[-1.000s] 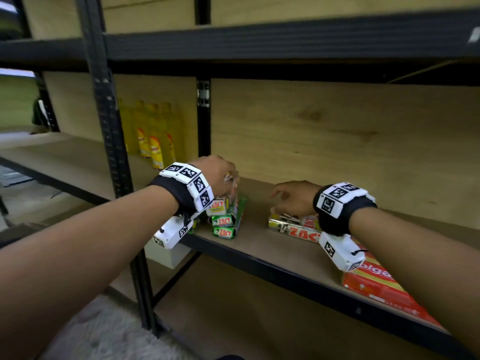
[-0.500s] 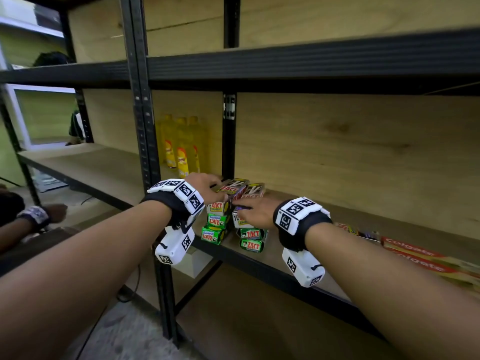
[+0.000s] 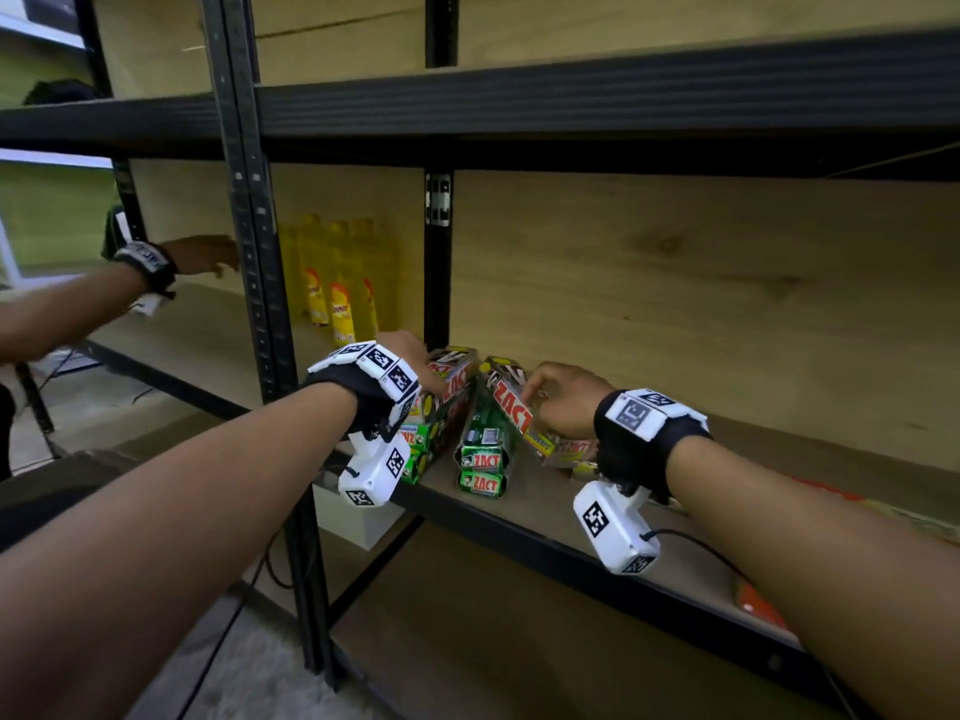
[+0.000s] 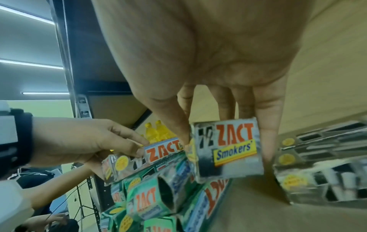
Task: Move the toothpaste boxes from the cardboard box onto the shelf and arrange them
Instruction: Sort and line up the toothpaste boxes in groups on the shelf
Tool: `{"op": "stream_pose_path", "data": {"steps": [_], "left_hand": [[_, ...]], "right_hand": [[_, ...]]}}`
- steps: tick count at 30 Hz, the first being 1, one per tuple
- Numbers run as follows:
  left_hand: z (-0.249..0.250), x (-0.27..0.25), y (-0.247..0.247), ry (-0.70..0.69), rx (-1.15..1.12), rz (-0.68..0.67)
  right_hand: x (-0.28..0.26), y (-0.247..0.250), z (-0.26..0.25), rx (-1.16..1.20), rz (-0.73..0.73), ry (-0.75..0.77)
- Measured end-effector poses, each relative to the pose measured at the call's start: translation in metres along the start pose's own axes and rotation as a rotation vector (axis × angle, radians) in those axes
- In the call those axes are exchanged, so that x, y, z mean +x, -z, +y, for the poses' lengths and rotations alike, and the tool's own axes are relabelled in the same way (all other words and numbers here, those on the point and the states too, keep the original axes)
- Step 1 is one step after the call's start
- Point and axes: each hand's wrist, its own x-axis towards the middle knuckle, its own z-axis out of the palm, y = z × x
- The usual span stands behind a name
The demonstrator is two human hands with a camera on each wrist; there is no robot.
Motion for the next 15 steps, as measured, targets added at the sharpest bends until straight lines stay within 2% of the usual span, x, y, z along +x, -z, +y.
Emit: {"op": "stream_pose_path", "data": {"steps": [3,7,12,15], "left_hand": [[0.005,-0.004,0.005,-0.009,-0.004,-0.005],[0.011,-0.019,0.002,0.032,-0.134,0.046],[0.029,-0.045,0.003,0.055,-0.345,0.041],[0.042,-0.06,0.003,0.089,-0.555,0.025]], "right_hand": [[-0.011,0.013,0.02,-0.033,-0.005,-0.032],[-0.033,0.03,0.047,-0.067,-0.039,-0.06],[-0.06,0.041,0.071,-0.204,-0.129,-0.059],[-0.07,0.039,0.081,-0.305,-0.134,-0.079]]}}
